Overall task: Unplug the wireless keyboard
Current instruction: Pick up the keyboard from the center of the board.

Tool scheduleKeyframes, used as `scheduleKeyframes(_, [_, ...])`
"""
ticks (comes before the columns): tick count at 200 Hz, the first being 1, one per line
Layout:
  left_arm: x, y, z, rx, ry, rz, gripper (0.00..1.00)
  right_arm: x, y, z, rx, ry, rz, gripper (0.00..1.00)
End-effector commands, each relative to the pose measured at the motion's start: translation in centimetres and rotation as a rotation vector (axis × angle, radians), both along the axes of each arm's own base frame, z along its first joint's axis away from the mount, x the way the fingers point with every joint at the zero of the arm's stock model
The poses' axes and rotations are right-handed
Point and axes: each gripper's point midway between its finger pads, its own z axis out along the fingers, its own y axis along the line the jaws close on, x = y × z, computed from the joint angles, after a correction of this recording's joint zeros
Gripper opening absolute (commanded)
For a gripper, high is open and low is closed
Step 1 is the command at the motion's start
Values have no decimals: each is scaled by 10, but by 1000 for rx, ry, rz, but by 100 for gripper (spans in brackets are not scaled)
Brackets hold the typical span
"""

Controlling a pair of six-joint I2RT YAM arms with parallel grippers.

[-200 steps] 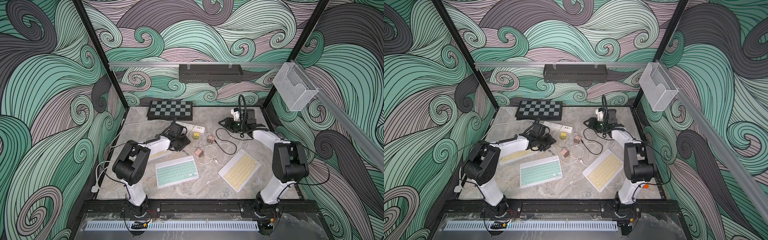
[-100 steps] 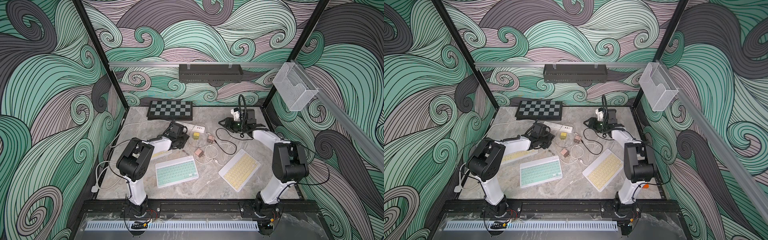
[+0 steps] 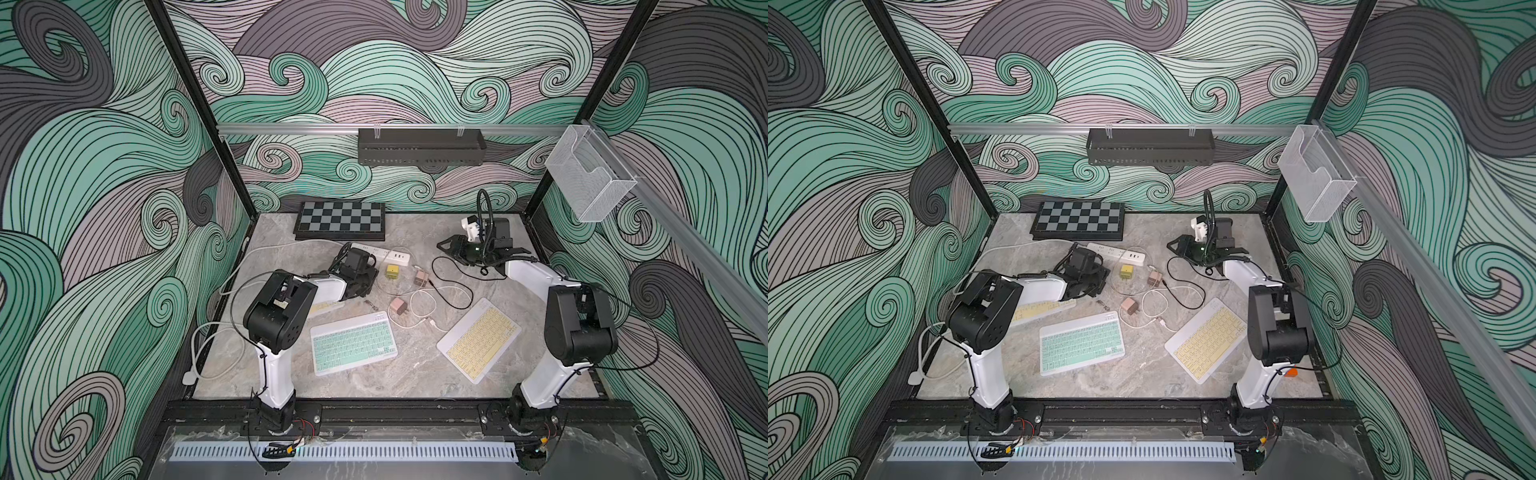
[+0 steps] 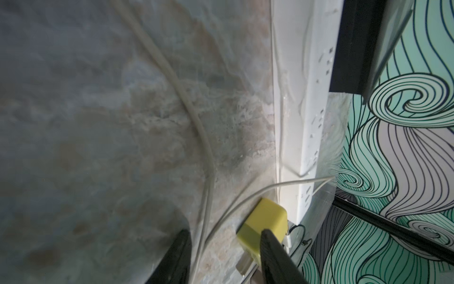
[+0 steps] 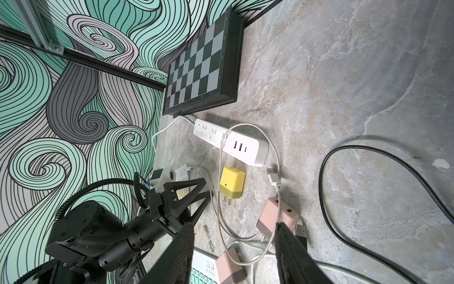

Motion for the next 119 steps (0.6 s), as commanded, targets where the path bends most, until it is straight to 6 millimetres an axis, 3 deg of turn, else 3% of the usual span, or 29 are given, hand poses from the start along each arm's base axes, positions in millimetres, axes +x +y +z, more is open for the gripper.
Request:
scheduleKeyframes(1, [7, 2, -10, -28, 4, 47, 29, -2, 0, 11, 15, -25, 5, 54])
scheduleKeyframes(69, [17, -5, 15, -44, -85, 1, 2, -2, 1, 11, 24, -22, 6, 54])
scheduleKeyframes(119, [18, -9, 45, -58, -137, -32, 0, -3, 5, 13, 32, -26, 14, 54])
